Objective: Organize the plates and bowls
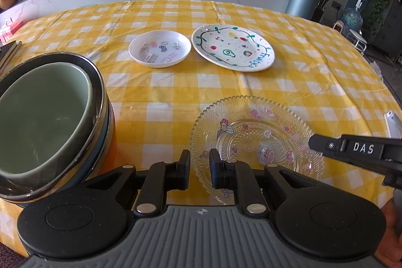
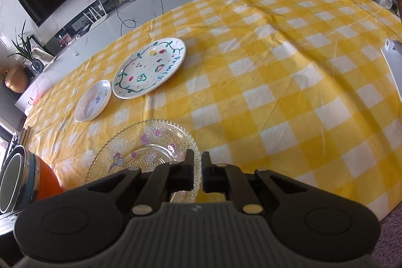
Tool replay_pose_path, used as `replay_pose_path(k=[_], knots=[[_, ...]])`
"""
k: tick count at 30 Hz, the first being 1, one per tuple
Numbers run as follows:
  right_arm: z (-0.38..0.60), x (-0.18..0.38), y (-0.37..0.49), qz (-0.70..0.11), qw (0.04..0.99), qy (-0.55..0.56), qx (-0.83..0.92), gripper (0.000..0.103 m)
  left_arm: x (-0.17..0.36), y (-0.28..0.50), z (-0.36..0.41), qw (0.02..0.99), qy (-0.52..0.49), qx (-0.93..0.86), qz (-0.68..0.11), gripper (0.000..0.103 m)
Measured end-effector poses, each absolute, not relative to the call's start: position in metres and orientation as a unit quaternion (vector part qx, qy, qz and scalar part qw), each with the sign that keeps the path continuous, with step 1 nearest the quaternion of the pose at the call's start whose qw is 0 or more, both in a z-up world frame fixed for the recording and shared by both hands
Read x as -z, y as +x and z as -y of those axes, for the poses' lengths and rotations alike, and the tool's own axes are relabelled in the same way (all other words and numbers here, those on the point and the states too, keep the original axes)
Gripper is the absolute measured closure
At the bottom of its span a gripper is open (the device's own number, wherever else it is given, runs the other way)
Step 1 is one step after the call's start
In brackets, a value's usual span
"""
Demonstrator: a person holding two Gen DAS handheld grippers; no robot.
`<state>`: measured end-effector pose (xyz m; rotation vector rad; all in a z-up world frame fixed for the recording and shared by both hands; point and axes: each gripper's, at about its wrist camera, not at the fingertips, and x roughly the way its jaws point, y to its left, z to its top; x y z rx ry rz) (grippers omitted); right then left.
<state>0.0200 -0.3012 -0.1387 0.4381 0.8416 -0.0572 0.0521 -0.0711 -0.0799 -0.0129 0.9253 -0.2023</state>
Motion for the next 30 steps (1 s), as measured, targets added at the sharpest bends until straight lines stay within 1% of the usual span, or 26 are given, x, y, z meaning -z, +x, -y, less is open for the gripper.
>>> replay_pose_path(k=[4, 13, 14, 15, 17, 19, 21, 25, 27, 28, 30], knots=[[0.295, 0.139, 0.021, -0.409, 0.892, 0.192, 0.029, 0.099, 0.083, 0.052, 0.073, 0.891, 0.004, 0.091, -0.445, 0.086], [0.29, 0.14, 0.022, -0.411, 0.892, 0.186, 0.028, 0.098, 0.081, 0.053, 0.075, 0.891, 0.021, 0.086, -0.446, 0.086], [0.29, 0.14, 0.022, -0.411, 0.892, 0.186, 0.028, 0.098, 0.081, 0.053, 0.074, 0.891, 0.018, 0.086, -0.446, 0.085], [0.291, 0.14, 0.022, -0.409, 0.893, 0.187, 0.028, 0.095, 0.08, 0.053, 0.074, 0.891, 0.015, 0.086, -0.445, 0.085], [0.29, 0.137, 0.02, -0.403, 0.897, 0.181, 0.03, 0.094, 0.077, 0.053, 0.073, 0.893, 0.012, 0.087, -0.441, 0.084], [0.288, 0.134, 0.02, -0.397, 0.901, 0.172, 0.032, 0.092, 0.074, 0.053, 0.073, 0.894, 0.008, 0.09, -0.438, 0.081], [0.288, 0.131, 0.02, -0.391, 0.904, 0.171, 0.031, 0.083, 0.07, 0.054, 0.073, 0.894, -0.004, 0.098, -0.437, 0.074], [0.288, 0.126, 0.018, -0.376, 0.911, 0.168, 0.024, 0.079, 0.061, 0.057, 0.074, 0.893, -0.026, 0.118, -0.434, 0.069], [0.289, 0.124, 0.018, -0.37, 0.913, 0.167, 0.023, 0.075, 0.057, 0.06, 0.074, 0.893, -0.033, 0.124, -0.431, 0.063], [0.289, 0.123, 0.019, -0.368, 0.914, 0.166, 0.023, 0.074, 0.055, 0.061, 0.075, 0.893, -0.039, 0.126, -0.43, 0.062], [0.29, 0.121, 0.019, -0.363, 0.917, 0.166, 0.024, 0.067, 0.053, 0.066, 0.074, 0.893, -0.05, 0.125, -0.429, 0.06]])
